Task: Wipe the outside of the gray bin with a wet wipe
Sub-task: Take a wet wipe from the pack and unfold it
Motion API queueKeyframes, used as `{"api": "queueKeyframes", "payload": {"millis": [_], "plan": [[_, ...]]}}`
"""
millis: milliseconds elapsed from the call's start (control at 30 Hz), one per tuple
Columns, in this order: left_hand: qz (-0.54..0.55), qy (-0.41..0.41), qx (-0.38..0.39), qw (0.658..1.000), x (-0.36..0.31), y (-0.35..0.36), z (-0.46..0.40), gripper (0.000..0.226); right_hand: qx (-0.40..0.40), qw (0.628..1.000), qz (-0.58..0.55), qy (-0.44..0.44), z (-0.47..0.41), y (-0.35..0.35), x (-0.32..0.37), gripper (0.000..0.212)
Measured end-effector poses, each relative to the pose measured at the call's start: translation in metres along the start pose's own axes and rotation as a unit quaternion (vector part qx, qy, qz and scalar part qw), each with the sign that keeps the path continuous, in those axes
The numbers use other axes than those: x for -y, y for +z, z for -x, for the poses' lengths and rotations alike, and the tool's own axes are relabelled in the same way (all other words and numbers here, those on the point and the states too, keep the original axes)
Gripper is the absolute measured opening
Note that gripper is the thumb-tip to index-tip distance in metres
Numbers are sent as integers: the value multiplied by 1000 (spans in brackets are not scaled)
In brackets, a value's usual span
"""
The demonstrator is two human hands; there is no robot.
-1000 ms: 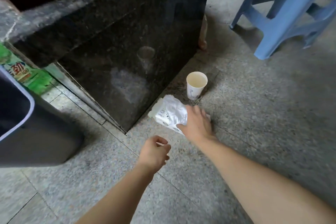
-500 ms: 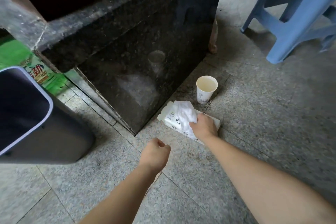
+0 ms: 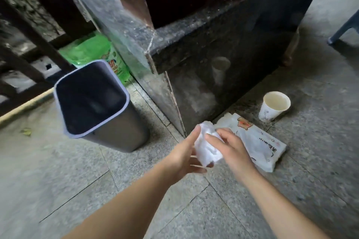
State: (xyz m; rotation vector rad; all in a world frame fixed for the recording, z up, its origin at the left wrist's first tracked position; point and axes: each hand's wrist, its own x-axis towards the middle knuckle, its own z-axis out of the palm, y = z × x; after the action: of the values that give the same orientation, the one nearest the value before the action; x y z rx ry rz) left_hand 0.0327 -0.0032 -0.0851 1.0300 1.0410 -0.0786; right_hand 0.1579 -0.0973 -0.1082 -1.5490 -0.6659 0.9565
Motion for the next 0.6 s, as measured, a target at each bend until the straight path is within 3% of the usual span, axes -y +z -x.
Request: {"api": "queueKeyframes", "payload": {"millis": [67,167,267,433,500,600], "plan": [[24,25,-20,999,-4,-16,13,51,34,999,-30,11,2,16,16,51],[-69,97,-74,990,-6,-44,33,25,103,987,-93,86,3,42,28,43],[-162,146,-83,973,-12,-75,56,26,158,959,-164,169,-3,69,35,46],[-183,177,-132,958,-31,-123,91,40,258,911,-223,232,-12,115,53,46],[-170,182,-150,957,-34,-137,99,32,252,913,-230,223,-15,130,53,52],[-72,178,-166,967,-33,-151,110,25,249,918,-240,191,-17,140,51,40]]}}
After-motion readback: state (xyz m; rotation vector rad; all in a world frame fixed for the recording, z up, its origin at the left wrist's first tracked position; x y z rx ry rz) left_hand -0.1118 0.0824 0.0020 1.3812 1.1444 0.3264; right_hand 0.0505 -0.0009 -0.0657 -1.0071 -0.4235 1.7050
